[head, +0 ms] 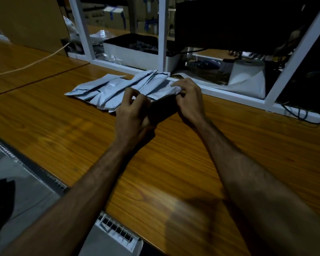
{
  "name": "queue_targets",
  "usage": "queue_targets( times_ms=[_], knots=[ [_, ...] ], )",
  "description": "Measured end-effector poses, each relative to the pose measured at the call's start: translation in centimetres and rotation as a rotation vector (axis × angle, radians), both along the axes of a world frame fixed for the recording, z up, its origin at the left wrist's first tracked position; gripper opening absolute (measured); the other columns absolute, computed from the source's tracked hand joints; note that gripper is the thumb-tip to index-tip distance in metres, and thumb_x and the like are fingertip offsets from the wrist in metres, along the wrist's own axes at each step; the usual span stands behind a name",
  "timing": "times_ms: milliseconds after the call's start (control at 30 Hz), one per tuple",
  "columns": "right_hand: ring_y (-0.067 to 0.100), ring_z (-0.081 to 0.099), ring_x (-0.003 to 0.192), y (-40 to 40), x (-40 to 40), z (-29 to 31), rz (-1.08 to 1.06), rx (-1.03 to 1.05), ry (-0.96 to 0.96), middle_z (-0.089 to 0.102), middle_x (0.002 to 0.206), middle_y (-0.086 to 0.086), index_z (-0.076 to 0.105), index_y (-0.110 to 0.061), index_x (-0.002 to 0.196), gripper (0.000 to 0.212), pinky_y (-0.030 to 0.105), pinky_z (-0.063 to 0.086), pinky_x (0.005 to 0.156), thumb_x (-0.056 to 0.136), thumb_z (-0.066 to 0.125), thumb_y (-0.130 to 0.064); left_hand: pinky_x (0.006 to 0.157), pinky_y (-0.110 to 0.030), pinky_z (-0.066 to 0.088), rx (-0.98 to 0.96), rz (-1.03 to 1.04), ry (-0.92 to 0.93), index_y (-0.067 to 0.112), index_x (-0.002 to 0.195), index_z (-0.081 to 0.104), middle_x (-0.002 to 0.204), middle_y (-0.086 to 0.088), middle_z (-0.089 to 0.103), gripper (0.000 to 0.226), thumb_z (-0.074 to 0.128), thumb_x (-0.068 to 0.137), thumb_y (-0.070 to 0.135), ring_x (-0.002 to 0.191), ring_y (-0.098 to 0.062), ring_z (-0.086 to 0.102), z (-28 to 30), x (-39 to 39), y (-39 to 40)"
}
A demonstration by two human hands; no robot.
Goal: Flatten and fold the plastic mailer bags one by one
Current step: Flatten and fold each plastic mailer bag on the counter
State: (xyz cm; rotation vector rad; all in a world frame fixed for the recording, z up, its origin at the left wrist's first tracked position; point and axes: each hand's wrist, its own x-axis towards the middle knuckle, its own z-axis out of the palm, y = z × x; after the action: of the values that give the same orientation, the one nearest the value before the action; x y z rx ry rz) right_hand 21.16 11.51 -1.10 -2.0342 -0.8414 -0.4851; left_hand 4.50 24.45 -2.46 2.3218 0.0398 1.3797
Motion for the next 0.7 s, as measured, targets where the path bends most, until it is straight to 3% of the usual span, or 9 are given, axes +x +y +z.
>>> queue_targets(
  times_ms=[100,267,367,467,700],
  knots=[
    [0.014,0.058,0.118,-2.2,-0.9,0.3,-0.057,-0.008,-0.034,0.066,0.125,0.003,0.072,-0.010,0.118,0.028,0.033,0.052,0.104,0.093,0.066,0.001,0.069,-0.021,0.055,-0.029,-0.038,0.038,0.004,0.097,0.061,0.113,-0.014,0.053,0.022,0.077,0.089,0.016,0.093,-0.006,0.051,0.1,0.1,0.1],
    [0.017,0.057,0.121,-10.5,-4.4,-0.2,-0.113,-0.157,-0.085,0.067,0.127,0.008,0.073,-0.007,0.119,0.031,0.015,0.036,0.107,0.092,0.063,0.005,0.076,-0.041,0.060,0.012,-0.225,0.143,0.005,0.100,0.060,0.116,-0.007,0.054,0.029,0.083,0.084,0.012,0.103,-0.020,0.057,0.0,-0.1,-0.8],
    [0.018,0.059,0.122,-15.5,-6.8,-0.5,-0.159,-0.167,-0.085,0.069,0.129,0.009,0.074,-0.006,0.119,0.036,0.006,0.031,0.108,0.088,0.063,0.008,0.077,-0.046,0.060,0.073,-0.363,0.200,0.007,0.102,0.060,0.121,-0.006,0.057,0.027,0.082,0.086,0.011,0.108,-0.024,0.061,-0.2,-0.5,-2.3],
    [0.020,0.061,0.124,-20.6,-9.8,-1.0,-0.194,-0.159,-0.066,0.069,0.132,0.010,0.075,-0.005,0.121,0.041,0.027,0.044,0.113,0.086,0.062,0.012,0.078,-0.045,0.061,0.190,-0.513,0.268,0.010,0.101,0.062,0.126,-0.007,0.060,0.026,0.082,0.087,0.016,0.114,-0.025,0.063,-0.1,-1.5,-5.3],
    [0.020,0.056,0.130,-30.2,-18.3,-1.6,-0.340,-0.249,0.124,0.064,0.141,0.005,0.074,-0.015,0.126,0.034,0.044,0.047,0.111,0.095,0.068,-0.004,0.083,-0.043,0.060,0.285,-0.672,0.444,0.013,0.095,0.068,0.128,-0.005,0.067,0.003,0.070,0.092,0.011,0.114,-0.024,0.067,0.2,-4.7,-12.5]
  ],
)
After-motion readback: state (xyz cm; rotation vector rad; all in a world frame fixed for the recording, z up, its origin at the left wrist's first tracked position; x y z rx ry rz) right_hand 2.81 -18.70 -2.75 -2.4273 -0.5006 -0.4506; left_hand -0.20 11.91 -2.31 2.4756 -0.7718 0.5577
